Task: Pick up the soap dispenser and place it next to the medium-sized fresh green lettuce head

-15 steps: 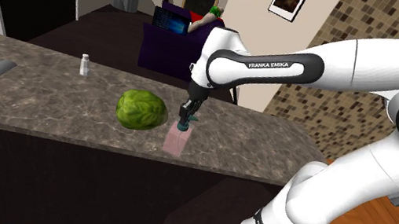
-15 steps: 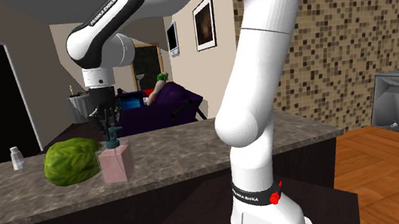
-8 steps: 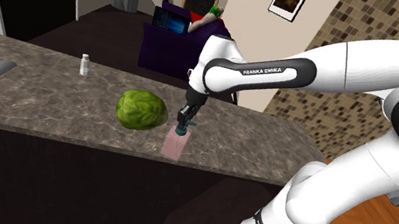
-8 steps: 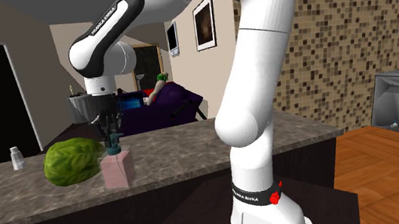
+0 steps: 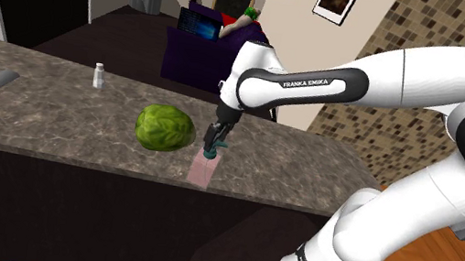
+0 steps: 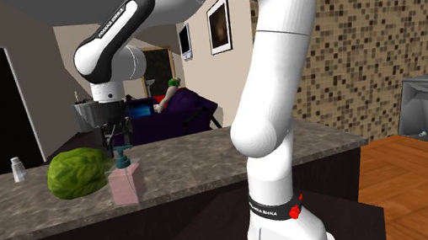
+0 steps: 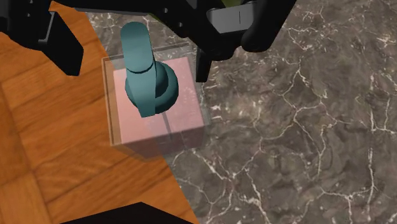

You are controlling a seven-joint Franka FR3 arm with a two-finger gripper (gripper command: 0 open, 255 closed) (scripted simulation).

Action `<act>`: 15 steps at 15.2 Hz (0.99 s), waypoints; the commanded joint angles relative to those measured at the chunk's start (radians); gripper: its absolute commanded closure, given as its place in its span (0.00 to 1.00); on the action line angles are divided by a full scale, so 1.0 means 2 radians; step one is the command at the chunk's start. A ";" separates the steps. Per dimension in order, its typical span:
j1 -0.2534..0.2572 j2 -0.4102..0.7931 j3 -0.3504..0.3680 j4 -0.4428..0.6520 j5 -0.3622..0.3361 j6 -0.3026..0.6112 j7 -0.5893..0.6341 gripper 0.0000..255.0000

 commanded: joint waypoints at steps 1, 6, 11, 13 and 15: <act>0.000 0.000 0.000 0.000 0.000 0.000 0.000 0.00; -0.002 -0.022 -0.004 0.032 -0.002 -0.054 0.000 0.00; -0.002 -0.026 -0.005 0.041 -0.002 -0.067 0.000 0.00; -0.002 -0.026 -0.005 0.041 -0.002 -0.067 0.000 0.00; -0.002 -0.026 -0.005 0.041 -0.002 -0.067 0.000 0.00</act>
